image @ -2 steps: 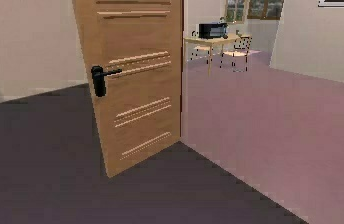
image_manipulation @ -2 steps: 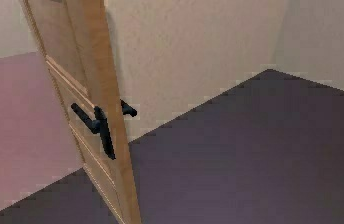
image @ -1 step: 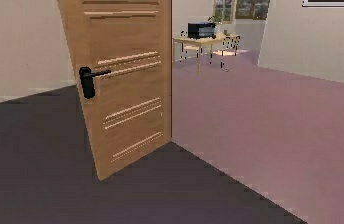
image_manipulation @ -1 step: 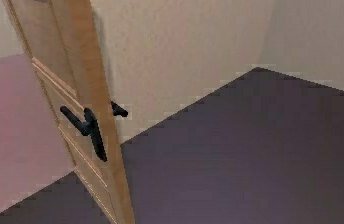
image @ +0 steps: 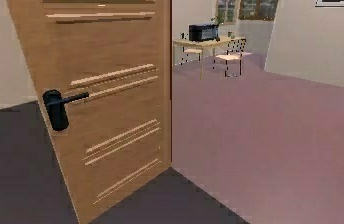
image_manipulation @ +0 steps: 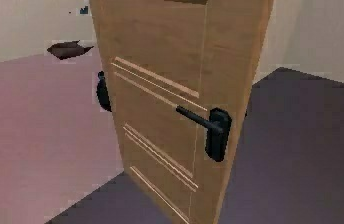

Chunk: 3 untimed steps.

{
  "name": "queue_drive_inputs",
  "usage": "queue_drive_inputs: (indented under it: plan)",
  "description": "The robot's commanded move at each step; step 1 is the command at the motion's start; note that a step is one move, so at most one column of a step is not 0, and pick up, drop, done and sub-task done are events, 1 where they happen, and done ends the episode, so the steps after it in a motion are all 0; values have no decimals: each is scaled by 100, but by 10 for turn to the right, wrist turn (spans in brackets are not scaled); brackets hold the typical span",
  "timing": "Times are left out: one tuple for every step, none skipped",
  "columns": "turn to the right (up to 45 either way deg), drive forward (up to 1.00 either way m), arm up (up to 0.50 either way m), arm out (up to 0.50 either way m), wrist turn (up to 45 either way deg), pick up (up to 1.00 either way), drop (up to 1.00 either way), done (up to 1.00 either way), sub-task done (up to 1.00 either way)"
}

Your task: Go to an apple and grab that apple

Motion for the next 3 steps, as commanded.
queue_drive_inputs:
  plan:
    - [210,0,0,0,0,0,0,0,0]
    - [0,100,0,0,0,0,0,0,0]
    - [0,45,0,0,0,0,0,0,0]
